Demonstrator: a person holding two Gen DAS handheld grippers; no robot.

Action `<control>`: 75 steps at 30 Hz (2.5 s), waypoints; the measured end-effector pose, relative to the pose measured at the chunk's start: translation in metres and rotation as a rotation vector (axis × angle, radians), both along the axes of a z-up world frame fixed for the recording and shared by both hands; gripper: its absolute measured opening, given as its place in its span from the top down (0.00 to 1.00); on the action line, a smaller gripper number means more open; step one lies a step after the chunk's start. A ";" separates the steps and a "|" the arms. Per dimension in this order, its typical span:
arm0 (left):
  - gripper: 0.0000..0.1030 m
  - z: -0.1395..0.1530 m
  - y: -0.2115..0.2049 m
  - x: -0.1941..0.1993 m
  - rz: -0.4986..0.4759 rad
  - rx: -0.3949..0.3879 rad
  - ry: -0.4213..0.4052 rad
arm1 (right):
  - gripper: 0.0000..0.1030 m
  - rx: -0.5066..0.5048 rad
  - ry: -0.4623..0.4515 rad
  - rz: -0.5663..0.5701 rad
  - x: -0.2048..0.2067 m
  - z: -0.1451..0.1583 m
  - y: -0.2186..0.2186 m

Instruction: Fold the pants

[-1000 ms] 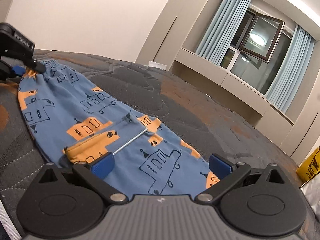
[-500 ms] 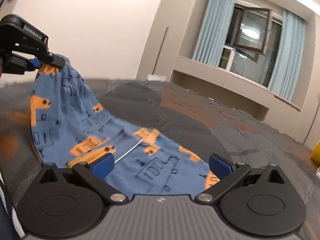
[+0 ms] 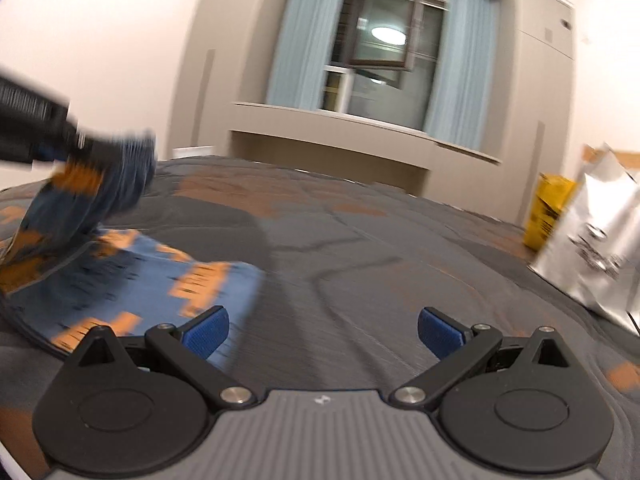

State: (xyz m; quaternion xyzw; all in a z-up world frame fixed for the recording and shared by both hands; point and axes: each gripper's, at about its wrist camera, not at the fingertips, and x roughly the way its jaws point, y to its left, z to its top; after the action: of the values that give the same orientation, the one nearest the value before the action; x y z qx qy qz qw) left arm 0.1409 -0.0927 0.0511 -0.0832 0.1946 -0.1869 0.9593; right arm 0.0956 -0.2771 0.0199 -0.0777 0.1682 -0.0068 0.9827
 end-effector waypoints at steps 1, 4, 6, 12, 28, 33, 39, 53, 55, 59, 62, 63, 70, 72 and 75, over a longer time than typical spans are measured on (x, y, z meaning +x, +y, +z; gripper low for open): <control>0.79 -0.009 -0.010 0.004 -0.013 0.032 0.014 | 0.00 0.011 0.004 -0.017 -0.003 -0.001 -0.008; 0.78 -0.037 -0.031 0.010 -0.035 0.123 0.055 | 0.00 0.045 0.024 -0.055 -0.009 -0.006 -0.032; 0.70 -0.050 -0.031 0.010 -0.054 0.121 0.093 | 0.00 0.065 0.037 -0.066 -0.012 -0.009 -0.042; 0.21 -0.049 -0.018 -0.008 -0.073 0.114 0.070 | 0.00 0.084 0.044 -0.033 -0.010 -0.007 -0.042; 0.14 -0.048 0.001 -0.056 -0.034 0.430 -0.042 | 0.20 0.382 0.222 0.471 0.087 0.017 0.012; 0.45 -0.055 -0.009 -0.053 -0.104 0.482 -0.045 | 0.41 0.435 0.279 0.454 0.111 0.010 0.020; 0.94 -0.056 -0.011 -0.049 -0.094 0.498 -0.044 | 0.88 0.490 0.311 0.452 0.116 0.005 0.012; 0.90 -0.060 -0.018 -0.059 -0.183 0.376 -0.005 | 0.88 0.377 0.276 0.294 0.078 0.017 -0.002; 0.79 -0.054 -0.008 -0.060 -0.176 0.294 0.010 | 0.85 0.362 0.270 0.280 0.077 0.012 0.001; 0.48 -0.037 0.016 -0.074 -0.085 0.188 -0.009 | 0.64 0.312 0.198 0.249 0.064 0.019 0.009; 0.27 -0.025 0.037 -0.087 0.025 0.161 -0.027 | 0.23 0.211 0.110 0.196 0.046 0.026 0.019; 0.21 -0.022 0.045 -0.090 0.067 0.162 -0.030 | 0.14 0.180 0.079 0.180 0.040 0.028 0.024; 0.01 0.001 0.121 -0.114 0.434 0.094 -0.049 | 0.00 0.147 -0.024 0.154 0.019 0.027 0.055; 0.01 0.002 0.135 -0.110 0.482 0.062 -0.040 | 0.00 0.134 -0.023 0.159 0.019 0.026 0.062; 0.01 -0.005 0.141 -0.092 0.486 0.046 -0.023 | 0.00 0.075 -0.008 0.132 0.016 0.023 0.068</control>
State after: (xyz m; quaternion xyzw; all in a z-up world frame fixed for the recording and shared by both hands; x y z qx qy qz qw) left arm 0.0494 0.0479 0.0464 -0.1038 0.1621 0.0529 0.9799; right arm 0.1117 -0.2093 0.0428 -0.0516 0.1591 0.0640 0.9838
